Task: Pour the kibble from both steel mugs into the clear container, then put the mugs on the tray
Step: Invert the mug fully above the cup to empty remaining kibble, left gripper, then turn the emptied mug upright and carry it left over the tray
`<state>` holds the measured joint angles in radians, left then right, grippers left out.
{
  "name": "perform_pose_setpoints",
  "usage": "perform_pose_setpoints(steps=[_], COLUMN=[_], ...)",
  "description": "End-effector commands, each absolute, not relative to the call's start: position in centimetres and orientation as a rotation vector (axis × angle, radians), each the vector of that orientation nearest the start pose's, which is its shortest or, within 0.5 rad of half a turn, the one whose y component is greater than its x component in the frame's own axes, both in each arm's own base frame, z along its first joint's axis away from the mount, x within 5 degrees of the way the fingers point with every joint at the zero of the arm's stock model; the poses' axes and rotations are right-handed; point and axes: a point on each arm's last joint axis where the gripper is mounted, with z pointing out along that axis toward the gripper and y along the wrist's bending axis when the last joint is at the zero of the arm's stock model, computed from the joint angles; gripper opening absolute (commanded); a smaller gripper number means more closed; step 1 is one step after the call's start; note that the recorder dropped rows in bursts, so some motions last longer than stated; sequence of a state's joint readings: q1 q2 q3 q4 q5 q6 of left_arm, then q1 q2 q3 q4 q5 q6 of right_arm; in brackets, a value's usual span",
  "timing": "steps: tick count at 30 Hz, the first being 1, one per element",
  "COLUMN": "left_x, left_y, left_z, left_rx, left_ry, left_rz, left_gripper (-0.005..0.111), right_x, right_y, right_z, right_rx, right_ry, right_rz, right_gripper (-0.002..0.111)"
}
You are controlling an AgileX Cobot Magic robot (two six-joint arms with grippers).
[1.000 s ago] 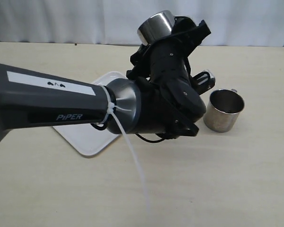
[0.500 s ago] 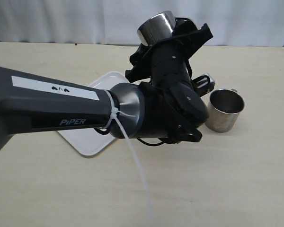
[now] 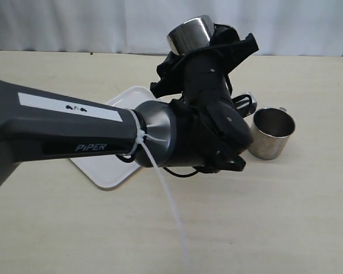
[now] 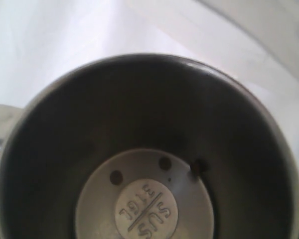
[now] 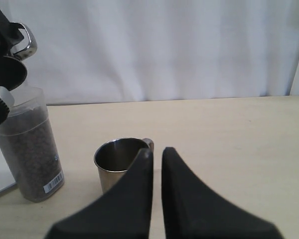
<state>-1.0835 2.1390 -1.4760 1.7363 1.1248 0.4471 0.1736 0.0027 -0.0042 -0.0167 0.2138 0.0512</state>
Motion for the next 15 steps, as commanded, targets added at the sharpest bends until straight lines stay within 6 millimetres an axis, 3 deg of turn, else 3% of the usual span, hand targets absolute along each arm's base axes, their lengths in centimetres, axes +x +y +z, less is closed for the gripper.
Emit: perform_pose_setpoints(steps=[1, 5, 8, 15], left_x=[28.2, 28.4, 28.4, 28.5], left_y=[-36.4, -36.8, -36.7, -37.0], left_z=[23.6, 25.2, 25.3, 23.6], left_rx=[-2.476, -2.450, -2.426, -2.397], left_ry=[-0.810, -0.882, -0.895, -0.805], left_rz=[-2.375, -2.428, -2.437, -2.392], left_gripper=[0.000, 0.000, 0.000, 0.000], right_x=[5.5, 5.5, 5.5, 5.5], right_y=[1.0, 1.0, 1.0, 1.0], right_z=[19.4, 19.4, 19.4, 19.4], right_rx=[-0.122, -0.122, -0.122, -0.122], right_ry=[1.692, 1.692, 1.692, 1.692], right_rz=[0.152, 0.152, 0.152, 0.152], right_gripper=[0.005, 0.005, 0.005, 0.005])
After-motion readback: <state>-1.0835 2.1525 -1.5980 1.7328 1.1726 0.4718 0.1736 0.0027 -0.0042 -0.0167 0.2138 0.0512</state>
